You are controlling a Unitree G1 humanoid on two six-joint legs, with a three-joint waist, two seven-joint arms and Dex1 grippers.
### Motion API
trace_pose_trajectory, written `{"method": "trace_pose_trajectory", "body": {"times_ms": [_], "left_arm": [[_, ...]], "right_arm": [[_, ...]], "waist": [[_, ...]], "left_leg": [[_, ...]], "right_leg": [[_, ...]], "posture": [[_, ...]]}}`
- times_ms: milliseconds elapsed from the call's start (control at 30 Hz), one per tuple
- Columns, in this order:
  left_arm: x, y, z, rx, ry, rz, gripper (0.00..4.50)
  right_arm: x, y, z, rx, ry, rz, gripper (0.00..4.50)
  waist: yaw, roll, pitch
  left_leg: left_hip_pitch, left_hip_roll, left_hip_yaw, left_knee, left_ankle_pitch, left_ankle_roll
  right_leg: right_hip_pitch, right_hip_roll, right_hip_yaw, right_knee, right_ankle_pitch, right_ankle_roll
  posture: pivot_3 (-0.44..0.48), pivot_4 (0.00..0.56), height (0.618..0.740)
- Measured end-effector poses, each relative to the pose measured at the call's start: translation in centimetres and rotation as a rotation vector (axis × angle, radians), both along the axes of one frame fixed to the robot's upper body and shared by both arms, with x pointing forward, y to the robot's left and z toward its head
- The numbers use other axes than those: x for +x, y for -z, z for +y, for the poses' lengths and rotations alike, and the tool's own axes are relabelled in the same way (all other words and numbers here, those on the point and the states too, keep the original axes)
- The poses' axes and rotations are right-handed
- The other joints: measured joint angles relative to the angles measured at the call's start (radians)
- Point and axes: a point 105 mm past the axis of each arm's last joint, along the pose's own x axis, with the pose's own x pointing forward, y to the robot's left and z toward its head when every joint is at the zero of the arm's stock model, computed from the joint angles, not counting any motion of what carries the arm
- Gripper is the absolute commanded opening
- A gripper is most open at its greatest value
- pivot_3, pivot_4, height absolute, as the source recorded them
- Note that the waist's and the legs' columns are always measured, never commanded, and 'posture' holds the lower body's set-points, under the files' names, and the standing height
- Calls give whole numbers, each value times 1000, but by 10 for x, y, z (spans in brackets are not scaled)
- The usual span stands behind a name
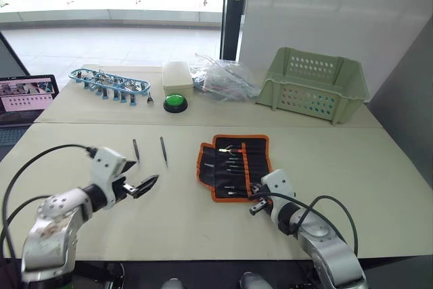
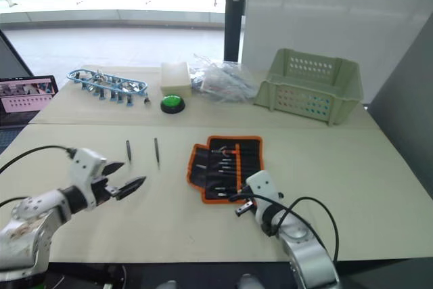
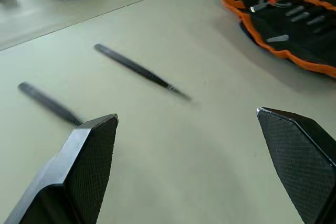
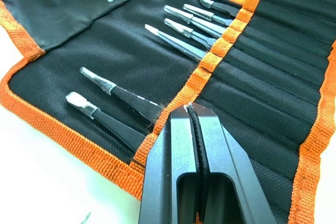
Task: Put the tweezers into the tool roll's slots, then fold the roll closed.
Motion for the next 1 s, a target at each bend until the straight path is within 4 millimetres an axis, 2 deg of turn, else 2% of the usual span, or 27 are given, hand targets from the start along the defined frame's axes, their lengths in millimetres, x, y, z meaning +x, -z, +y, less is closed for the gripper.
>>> {"method": "trace_pose_trajectory", "body": {"times_ms": [100,167,233,367,433,700,800,867,1000], "left_arm": [[-30,8,18,-11,-170,7,4484],[-44,13,27,-17,-248,18,4484],[-54,15,32,-14,-301,21,4484],[-95,31,37,-34,-419,65,4484],[-101,30,39,-43,-449,58,4484],[-80,26,25,-77,-427,3,4484],[-64,27,19,-100,-426,-7,4484],[-45,31,15,-115,-436,-6,4484],[-19,38,3,-123,-433,2,4484]], "right_arm": [[0,0,-1,0,-19,9,0],[0,1,-4,-6,-19,12,0],[1,1,-6,-11,-21,14,0],[3,2,-4,-12,-57,24,0],[3,1,-3,-13,-64,24,0],[4,1,0,-5,-80,25,0],[5,2,0,-4,-76,26,0],[5,2,0,-3,-72,25,0],[5,2,1,4,-68,24,0]], "waist": [[1,-1,0],[6,-1,-1],[9,-1,-1],[-2,-3,-2],[-7,-3,-2],[-19,-3,-2],[-16,-3,-2],[-14,-3,-2],[-17,-4,-3]], "left_leg": [[0,0,1,0,0,0],[0,0,1,0,0,0],[1,0,1,0,0,0],[1,0,5,0,0,0],[1,0,6,0,0,0],[1,0,8,-1,-2,1],[1,0,7,0,-1,1],[1,-1,7,0,-1,1],[1,0,6,0,-1,1]], "right_leg": [[0,-1,0,-1,0,0],[0,-1,0,-1,0,0],[0,-1,0,-1,0,0],[1,-2,2,-4,0,0],[1,-2,3,-6,0,0],[1,-2,4,-7,0,0],[1,-1,4,-7,0,0],[2,-1,4,-6,0,0],[1,-1,4,-5,1,0]], "posture": [[0,150,713],[0,150,713],[0,150,713],[0,150,713],[0,150,713],[0,150,713],[0,150,713],[0,150,713],[0,150,713]]}}
